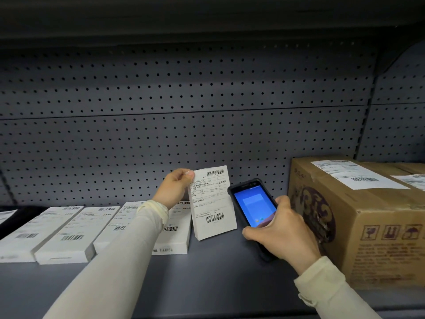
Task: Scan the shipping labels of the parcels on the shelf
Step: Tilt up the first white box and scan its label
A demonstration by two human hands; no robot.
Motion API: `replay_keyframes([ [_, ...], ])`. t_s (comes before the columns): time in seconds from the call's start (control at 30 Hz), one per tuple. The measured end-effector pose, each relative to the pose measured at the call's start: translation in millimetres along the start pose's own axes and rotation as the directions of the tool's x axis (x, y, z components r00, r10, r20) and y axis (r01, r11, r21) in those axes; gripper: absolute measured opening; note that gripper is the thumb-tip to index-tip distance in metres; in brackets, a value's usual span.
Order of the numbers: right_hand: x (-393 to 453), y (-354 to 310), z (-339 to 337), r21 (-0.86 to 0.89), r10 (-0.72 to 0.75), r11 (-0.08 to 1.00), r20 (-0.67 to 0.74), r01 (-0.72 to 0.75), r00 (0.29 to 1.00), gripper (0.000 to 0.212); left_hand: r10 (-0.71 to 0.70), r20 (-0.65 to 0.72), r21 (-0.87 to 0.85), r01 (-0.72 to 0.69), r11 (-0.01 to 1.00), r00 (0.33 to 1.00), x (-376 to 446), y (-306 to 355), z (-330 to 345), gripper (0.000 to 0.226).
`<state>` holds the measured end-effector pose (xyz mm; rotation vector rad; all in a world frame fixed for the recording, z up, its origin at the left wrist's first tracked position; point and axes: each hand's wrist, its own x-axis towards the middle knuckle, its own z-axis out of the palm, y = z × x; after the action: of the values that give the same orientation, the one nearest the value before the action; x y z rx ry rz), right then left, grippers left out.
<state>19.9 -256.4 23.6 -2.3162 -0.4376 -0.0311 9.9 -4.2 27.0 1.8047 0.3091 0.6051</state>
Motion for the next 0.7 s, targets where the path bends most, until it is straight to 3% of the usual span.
replay_keyframes([
  [0.7,-27.5,-18.8,-2.7,0.060,0.006,0.998,0.043,-0.009,0.999,0.062,-0.047,0.046,-0.093,0.051,0.994,0.998,1.1,7.1,4.5,0.012],
])
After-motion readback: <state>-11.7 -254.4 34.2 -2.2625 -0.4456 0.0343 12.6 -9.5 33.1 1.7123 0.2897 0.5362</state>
